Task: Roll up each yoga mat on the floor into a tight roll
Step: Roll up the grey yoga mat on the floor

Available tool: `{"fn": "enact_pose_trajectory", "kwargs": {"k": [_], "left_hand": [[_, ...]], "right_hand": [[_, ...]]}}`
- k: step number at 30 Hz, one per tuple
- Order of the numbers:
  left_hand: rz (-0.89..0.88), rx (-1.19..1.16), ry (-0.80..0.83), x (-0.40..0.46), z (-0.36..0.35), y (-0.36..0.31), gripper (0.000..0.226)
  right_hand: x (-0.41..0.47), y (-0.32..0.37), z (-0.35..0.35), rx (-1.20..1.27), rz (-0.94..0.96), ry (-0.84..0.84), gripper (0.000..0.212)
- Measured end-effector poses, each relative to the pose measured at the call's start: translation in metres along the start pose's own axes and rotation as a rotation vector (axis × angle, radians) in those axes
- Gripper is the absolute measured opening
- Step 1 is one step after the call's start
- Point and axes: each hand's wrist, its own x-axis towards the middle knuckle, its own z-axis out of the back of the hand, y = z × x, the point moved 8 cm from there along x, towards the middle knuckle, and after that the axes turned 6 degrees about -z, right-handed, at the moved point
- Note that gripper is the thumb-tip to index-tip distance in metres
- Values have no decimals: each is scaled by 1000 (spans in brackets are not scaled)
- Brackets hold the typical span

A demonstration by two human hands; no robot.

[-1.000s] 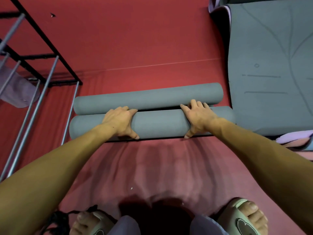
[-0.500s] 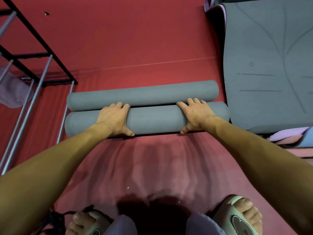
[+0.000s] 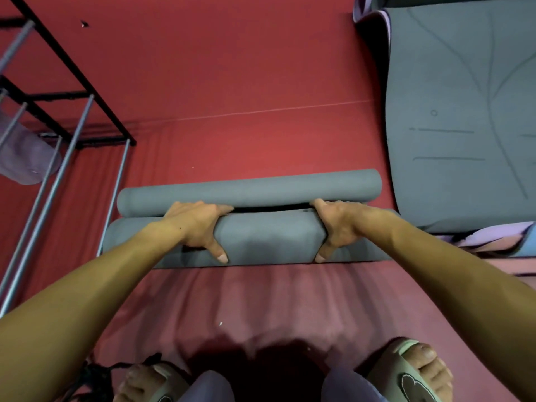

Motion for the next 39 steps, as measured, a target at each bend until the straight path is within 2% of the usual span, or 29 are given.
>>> {"fn": "enact_pose_trajectory", "kwargs": {"k": [2, 6, 11, 13, 16, 19, 22, 24, 27, 29, 33, 36, 39], "left_hand": [[10, -32, -56, 0, 3, 1, 125], [-21, -65, -87, -1, 4, 0, 115], [0, -135, -106, -5, 7, 0, 103], [4, -139, -91, -7, 6, 0, 98], [1, -112, -73, -10, 5, -6, 97], [9, -75, -65, -10, 1, -8, 113], [31, -8, -149, -8, 0, -5, 128], [35, 68, -250, -6, 5, -6, 127], [11, 58, -329, -5, 7, -9, 120], [-2, 53, -348, -5, 3, -10, 114], [49, 141, -358, -2, -3, -11, 126], [75, 110, -388, 1, 2, -10, 124], [71, 62, -379, 2, 10, -8, 119]], "right_hand": [[-2, 0, 5, 46, 14, -41, 134], [-5, 1, 4, 18, 34, -51, 123], [-6, 10, -1, -46, 2, -89, 153], [-5, 14, 3, -34, 1, -132, 156], [-4, 15, 6, 6, 36, -176, 144], [-4, 11, 8, 3, 74, -207, 122], [-2, 9, 12, -9, 72, -191, 122], [-1, 8, 14, -6, 49, -162, 122], [-1, 10, 16, -35, 36, -152, 122], [-1, 12, 17, -35, 30, -145, 120], [-5, 18, 24, 8, 82, -193, 109], [-9, 17, 26, 35, 111, -247, 100], [-7, 15, 24, -20, 96, -286, 108]]}}
